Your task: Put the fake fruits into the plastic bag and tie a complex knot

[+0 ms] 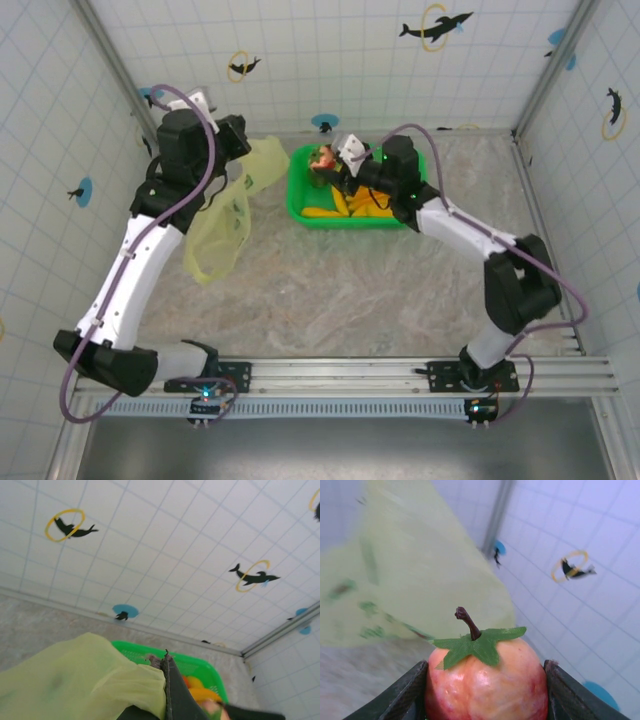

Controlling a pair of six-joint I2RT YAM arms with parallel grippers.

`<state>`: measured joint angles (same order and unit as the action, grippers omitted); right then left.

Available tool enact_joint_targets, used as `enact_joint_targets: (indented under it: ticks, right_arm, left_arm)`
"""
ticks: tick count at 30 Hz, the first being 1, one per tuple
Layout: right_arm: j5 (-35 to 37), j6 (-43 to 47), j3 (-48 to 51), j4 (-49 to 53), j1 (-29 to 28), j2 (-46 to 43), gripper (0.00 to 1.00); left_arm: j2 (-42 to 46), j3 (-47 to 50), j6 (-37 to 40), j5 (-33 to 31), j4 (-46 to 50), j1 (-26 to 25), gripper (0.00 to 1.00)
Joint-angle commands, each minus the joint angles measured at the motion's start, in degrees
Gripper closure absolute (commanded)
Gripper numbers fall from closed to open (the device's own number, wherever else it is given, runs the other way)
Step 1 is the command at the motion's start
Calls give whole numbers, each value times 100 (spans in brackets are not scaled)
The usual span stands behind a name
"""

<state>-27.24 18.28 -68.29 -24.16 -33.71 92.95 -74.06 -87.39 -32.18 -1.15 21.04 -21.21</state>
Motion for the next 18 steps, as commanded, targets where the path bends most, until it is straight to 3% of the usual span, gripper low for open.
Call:
enact_joint_targets:
  ticks: [1, 7, 12, 18]
  right_arm:
    - [-458, -1152, 497, -354, -588, -540, 46]
    - [-146, -2305, 451, -326, -1679, -988, 46]
    - [145, -2934, -99, -243, -2368, -677, 47]
    - [1695, -2550, -416, 832, -2351, -304, 49]
  left_arm:
    - [-73, -396, -108, 264, -183, -78, 100]
    - [-54, -732, 33, 167, -138, -271, 100]
    - [88, -741, 11, 5, -127, -644, 100]
    - [346, -847, -19, -52, -36, -756, 100]
